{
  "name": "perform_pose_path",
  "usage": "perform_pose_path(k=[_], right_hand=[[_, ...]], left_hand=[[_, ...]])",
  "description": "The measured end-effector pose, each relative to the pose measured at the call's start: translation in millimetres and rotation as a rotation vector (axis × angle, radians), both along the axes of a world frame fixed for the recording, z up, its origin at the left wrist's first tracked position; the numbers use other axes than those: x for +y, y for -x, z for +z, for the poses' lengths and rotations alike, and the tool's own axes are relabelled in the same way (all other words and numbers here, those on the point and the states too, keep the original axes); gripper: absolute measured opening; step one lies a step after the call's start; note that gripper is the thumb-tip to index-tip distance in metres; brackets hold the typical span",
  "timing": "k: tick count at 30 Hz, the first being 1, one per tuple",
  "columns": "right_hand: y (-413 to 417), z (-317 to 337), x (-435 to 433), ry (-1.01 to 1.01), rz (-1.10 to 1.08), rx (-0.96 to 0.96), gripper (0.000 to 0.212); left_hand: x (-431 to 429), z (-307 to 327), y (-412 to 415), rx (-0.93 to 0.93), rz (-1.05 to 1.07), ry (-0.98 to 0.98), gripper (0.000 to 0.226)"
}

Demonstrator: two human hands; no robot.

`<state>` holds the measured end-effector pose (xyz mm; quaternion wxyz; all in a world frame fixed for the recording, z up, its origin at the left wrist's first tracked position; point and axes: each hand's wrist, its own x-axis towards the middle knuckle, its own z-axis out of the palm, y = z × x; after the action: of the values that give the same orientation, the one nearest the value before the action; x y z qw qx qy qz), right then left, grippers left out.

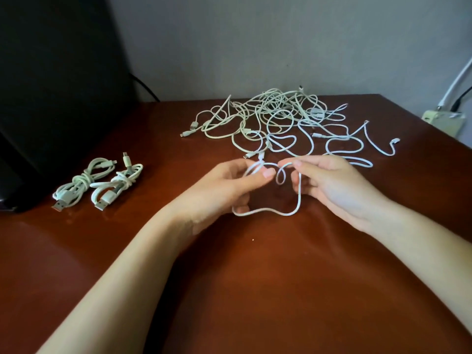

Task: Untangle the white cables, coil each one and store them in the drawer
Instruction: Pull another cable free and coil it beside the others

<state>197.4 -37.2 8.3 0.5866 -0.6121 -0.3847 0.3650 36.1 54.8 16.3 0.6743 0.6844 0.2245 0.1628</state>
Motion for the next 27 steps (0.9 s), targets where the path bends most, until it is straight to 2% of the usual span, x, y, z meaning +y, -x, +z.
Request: perform_pose_path(k=[5, 7, 9, 13, 15, 16, 22, 27], right_hand=[[7.9, 7.7, -7.8, -0.035, 0.121, -0.221, 0.028], [11.6, 10.0, -10.6, -0.061, 0.143, -0.277, 0.027], [14.0, 11.9, -11.6, -0.121, 0.109, -0.253, 0.026], [11.7, 15.9, -10.4, -0.301, -0.069, -0.061, 0.023], [6.9, 16.1, -9.2, -0.362, -0.169, -0.061, 0.021], [4.2, 15.3, -8.8, -0.386, -0.213, -0.136, 0.022], [-6.1, 2.2, -7.9, -0.444, -0.395, -0.907, 0.019], [-12.9, 4.1, -8.7, -0.416, -0.576, -1.213, 0.004]], left_hand=[[9.0, -2.5, 1.0, -0.034, 0.258, -0.053, 0.004], [10.3, -1.6, 0.5, -0.058, 0.317, -0.014, 0.012], [11.8, 0.1, -0.2, -0.105, 0.360, 0.039, 0.018], [13.5, 5.0, 0.7, -0.183, 0.356, 0.193, 0.020], [13.3, 5.7, 1.2, -0.199, 0.335, 0.224, 0.018], [13.0, 5.8, 1.5, -0.202, 0.326, 0.224, 0.016], [9.9, 4.4, 1.4, -0.220, 0.292, 0.205, 0.015], [10.1, 4.7, 1.1, -0.255, 0.263, 0.236, 0.024]])
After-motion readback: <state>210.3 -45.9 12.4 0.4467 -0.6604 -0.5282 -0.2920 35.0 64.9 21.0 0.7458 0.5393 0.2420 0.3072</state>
